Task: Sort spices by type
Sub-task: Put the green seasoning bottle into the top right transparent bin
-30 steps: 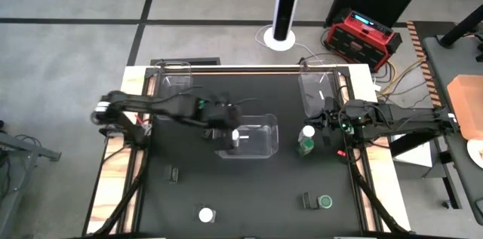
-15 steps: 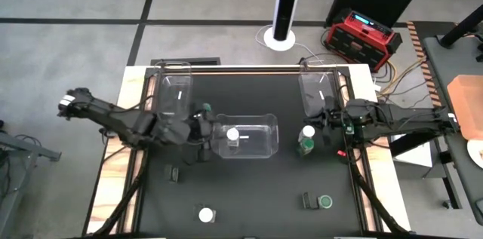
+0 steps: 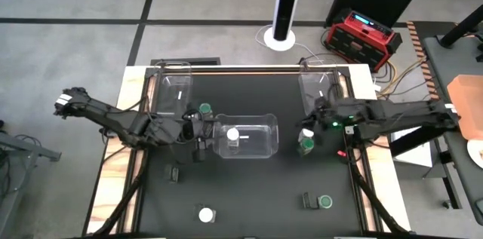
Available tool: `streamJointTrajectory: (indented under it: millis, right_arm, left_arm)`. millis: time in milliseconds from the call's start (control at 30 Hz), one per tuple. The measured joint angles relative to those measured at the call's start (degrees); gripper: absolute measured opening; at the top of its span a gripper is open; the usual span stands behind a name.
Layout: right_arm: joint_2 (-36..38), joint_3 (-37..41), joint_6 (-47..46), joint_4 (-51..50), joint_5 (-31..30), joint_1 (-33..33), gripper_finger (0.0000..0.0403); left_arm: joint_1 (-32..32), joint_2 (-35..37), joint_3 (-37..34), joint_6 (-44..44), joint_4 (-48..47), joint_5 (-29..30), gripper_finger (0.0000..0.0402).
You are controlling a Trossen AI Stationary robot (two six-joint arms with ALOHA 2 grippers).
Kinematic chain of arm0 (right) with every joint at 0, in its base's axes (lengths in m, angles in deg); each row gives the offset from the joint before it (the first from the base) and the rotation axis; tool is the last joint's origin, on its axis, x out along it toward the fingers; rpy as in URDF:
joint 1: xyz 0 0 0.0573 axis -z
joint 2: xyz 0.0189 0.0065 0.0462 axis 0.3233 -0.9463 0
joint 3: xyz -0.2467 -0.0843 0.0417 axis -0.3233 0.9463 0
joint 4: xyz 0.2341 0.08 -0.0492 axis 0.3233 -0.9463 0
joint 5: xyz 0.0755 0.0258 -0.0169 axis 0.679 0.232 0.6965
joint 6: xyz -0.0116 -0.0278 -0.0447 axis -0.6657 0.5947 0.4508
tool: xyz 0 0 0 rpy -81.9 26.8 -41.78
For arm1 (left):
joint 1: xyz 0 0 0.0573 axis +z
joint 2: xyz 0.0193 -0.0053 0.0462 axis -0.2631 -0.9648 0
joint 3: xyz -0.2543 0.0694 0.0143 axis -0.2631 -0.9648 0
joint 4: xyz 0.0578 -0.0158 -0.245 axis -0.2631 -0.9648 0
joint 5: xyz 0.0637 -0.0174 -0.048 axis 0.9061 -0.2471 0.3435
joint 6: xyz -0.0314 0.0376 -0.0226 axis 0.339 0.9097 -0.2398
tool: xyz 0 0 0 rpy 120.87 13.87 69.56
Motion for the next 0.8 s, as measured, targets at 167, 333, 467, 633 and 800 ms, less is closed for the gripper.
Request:
streamJointTrajectory:
  millis: [167, 333, 467, 633, 800]
  right_arm:
    - [-10.8, -10.39, -3.78, -13.41, 0.02, -2.29, 0.0013]
    - [-20.61, -21.63, -12.25, -32.16, -0.27, -3.76, 0.0013]
    - [-26.47, -30.13, -19.21, -46.6, 0.2, -5.52, 0.0013]
    - [-30.76, -36.57, -25.94, -56.33, 6.12, -7.79, 0.0013]
    - [-31.63, -37.95, -28.34, -56.45, 11.33, -9.5, 0.0015]
  left_arm:
    - [0.0, -0.02, 0.0, 1.35, -0.01, 0.02, 0.0219]
    - [0.0, -0.07, 0.0, 1.61, -0.02, 0.04, 0.0219]
    - [0.01, -0.09, -0.02, 1.89, -0.04, 0.04, 0.0219]
    - [0.07, -0.09, -0.02, 3.55, -0.04, 0.06, 0.0219]
    - [0.07, -0.09, -0.02, 4.81, -0.04, 0.51, 0.0219]
